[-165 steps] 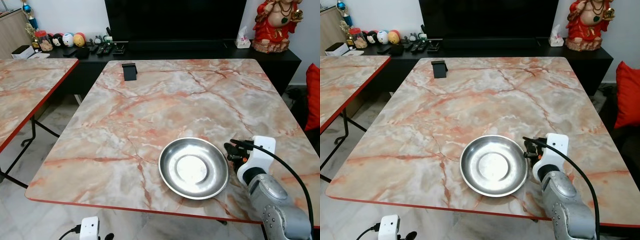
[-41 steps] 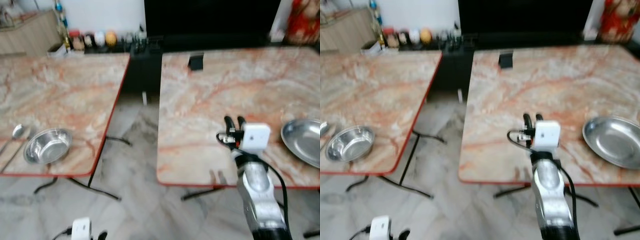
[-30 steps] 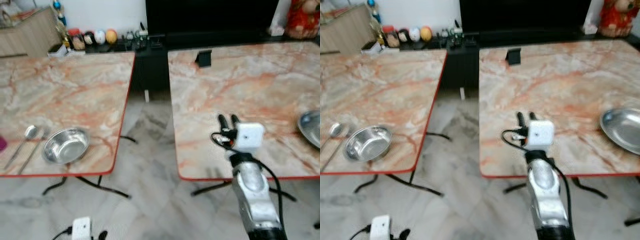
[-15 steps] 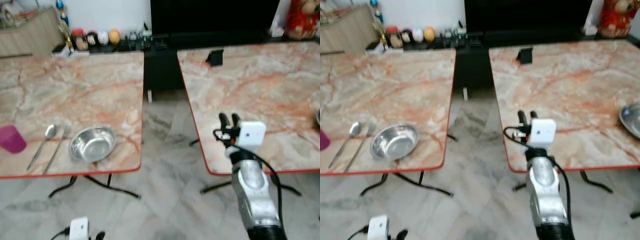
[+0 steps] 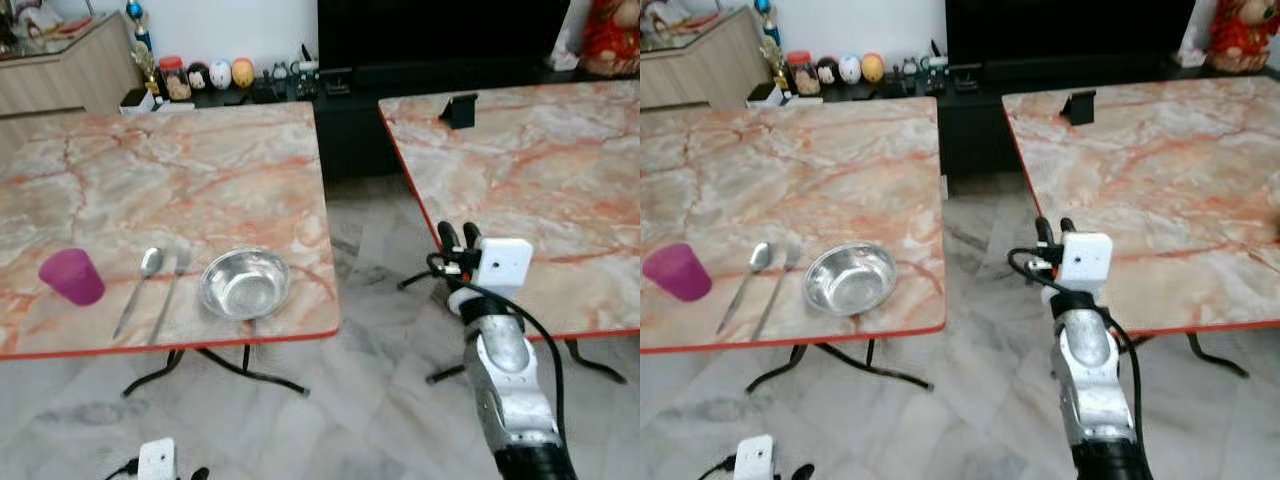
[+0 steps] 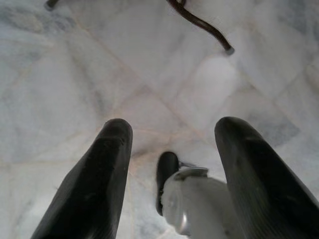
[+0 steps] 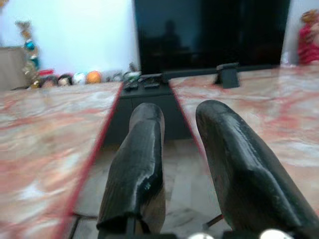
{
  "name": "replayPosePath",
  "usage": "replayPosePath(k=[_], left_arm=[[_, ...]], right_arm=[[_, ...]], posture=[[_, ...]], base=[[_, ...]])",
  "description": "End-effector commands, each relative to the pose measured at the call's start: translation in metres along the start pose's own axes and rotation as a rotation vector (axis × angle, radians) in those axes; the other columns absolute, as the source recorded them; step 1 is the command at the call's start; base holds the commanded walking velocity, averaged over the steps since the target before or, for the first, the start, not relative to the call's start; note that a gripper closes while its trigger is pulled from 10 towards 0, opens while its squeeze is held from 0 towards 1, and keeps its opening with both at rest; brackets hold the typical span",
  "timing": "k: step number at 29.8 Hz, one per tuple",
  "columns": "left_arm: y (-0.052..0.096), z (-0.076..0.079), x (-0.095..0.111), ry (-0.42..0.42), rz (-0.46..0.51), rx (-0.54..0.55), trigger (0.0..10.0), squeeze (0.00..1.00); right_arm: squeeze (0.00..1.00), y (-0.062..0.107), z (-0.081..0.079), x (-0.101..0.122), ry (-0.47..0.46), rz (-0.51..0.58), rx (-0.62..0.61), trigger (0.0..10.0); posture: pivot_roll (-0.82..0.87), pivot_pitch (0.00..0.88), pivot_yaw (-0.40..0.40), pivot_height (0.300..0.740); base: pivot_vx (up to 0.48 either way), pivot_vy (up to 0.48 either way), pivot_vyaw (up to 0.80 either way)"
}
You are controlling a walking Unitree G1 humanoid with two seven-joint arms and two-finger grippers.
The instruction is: Setting the table
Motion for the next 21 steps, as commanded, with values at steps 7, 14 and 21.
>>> replayPosePath(k=[7,14,21], left_arm=[[0.0017,-0.0064,-0.0023,0.013,-0.008,0.021,10.0,0.0],[0.0015,-0.0049,-0.0024,0.012,-0.006,0.017,10.0,0.0],[0.0013,-0.0033,-0.0031,0.015,-0.008,0.016,10.0,0.0]], right_arm=[[0.0,-0.0031,-0.0095,0.0029,-0.013,0.004,0.029,10.0],[0.0,-0.0031,-0.0112,0.0005,-0.013,-0.008,0.036,10.0],[0.0,-0.0048,-0.0154,0.0001,-0.018,-0.016,0.057,10.0]], posture=[[-0.07,0.0,0.046,0.74],[-0.07,0.0,0.045,0.74],[-0.07,0.0,0.045,0.74]], base=[[0.0,0.313,0.0],[0.0,0.309,0.0],[0.0,0.0,0.0]])
Point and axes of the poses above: a point about 5 cm out from each wrist's last joint towards the gripper, its own y axis pointing back from the gripper into the wrist, its own x axis along the axis of the wrist's last joint, z = x × y, the point moved 2 cm from there along -y, pointing out of the wrist towards the gripper, and after that the axes turned 8 degrees about y, right-handed, at the moved point
